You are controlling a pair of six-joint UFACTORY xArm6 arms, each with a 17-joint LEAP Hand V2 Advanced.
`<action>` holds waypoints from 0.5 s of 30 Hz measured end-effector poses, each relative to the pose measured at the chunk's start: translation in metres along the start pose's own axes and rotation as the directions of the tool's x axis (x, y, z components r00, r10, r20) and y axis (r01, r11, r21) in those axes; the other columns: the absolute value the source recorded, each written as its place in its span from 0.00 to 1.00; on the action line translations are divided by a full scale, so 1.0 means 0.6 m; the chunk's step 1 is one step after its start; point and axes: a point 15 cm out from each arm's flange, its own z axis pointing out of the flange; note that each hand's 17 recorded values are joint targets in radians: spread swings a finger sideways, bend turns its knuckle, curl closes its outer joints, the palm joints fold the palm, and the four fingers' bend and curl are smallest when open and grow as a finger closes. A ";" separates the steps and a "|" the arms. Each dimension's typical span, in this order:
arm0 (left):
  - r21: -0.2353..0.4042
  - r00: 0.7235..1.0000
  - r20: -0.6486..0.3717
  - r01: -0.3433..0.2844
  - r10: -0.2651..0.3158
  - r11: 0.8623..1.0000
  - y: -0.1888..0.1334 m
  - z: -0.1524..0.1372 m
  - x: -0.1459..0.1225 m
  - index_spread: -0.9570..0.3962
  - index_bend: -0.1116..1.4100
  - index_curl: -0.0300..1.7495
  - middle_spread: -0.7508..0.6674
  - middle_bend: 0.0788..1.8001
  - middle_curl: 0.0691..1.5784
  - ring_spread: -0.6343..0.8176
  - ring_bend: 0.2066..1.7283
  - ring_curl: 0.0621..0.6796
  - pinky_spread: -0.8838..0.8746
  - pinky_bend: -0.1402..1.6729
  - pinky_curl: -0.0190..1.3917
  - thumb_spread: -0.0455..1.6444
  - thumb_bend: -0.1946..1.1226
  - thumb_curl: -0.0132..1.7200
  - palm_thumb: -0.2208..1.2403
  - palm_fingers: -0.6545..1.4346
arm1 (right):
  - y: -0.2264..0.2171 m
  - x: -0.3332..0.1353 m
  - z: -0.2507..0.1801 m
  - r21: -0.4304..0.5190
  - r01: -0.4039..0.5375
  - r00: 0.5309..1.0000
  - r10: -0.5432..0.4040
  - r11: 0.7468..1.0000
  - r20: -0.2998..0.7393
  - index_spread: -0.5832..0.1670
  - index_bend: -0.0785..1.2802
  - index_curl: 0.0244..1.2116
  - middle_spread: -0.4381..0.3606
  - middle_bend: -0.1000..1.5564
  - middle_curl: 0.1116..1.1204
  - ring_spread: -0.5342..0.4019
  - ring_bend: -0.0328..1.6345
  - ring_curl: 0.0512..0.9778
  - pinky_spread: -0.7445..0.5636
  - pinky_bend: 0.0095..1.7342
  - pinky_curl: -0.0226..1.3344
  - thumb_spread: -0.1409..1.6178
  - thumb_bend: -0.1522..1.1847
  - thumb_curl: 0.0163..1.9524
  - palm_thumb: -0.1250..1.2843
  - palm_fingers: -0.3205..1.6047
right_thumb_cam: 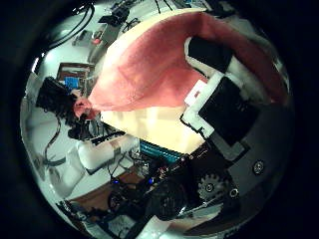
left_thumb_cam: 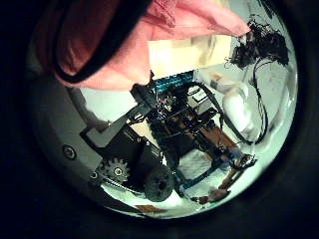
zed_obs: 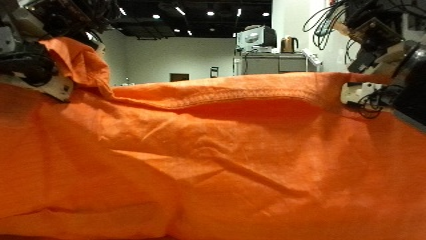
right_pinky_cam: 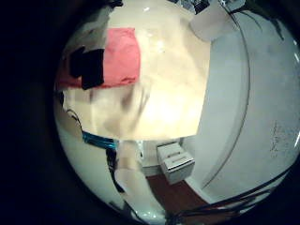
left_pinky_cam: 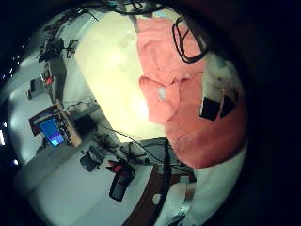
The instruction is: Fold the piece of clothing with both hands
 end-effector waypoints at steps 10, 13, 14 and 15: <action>0.059 1.000 -0.013 0.024 -0.024 0.998 -0.139 0.009 -0.051 0.17 0.27 0.78 0.19 0.57 0.53 0.13 0.71 0.75 0.16 0.75 0.41 0.66 0.14 0.30 0.60 0.86 | -0.122 0.002 0.064 0.029 -0.009 1.000 0.009 1.000 0.005 0.42 0.86 0.74 0.29 0.79 0.83 0.30 0.81 0.83 0.39 0.71 0.71 0.73 0.11 0.25 0.88 0.71; 0.046 1.000 -0.020 0.025 -0.024 0.999 -0.173 0.025 -0.060 0.17 0.27 0.78 0.19 0.57 0.53 0.13 0.71 0.75 0.16 0.75 0.41 0.66 0.14 0.30 0.61 0.86 | -0.145 -0.004 0.089 0.013 -0.007 1.000 0.006 1.000 0.004 0.42 0.87 0.74 0.29 0.79 0.83 0.30 0.81 0.84 0.39 0.70 0.72 0.73 0.11 0.26 0.88 0.71; 0.039 1.000 -0.021 0.023 -0.022 0.999 -0.183 0.030 -0.061 0.17 0.27 0.78 0.19 0.57 0.53 0.13 0.71 0.75 0.16 0.75 0.41 0.66 0.13 0.30 0.61 0.86 | -0.154 -0.005 0.094 0.006 -0.006 1.000 0.006 1.000 0.003 0.42 0.87 0.74 0.29 0.79 0.84 0.30 0.81 0.84 0.39 0.70 0.72 0.73 0.11 0.26 0.88 0.71; 0.029 1.000 -0.022 0.019 -0.018 0.999 -0.194 0.034 -0.063 0.17 0.27 0.78 0.19 0.57 0.53 0.13 0.71 0.75 0.16 0.75 0.41 0.66 0.13 0.30 0.61 0.85 | -0.163 -0.006 0.105 -0.008 -0.006 1.000 0.006 1.000 0.004 0.42 0.87 0.74 0.29 0.79 0.84 0.30 0.81 0.84 0.39 0.69 0.73 0.73 0.10 0.26 0.87 0.71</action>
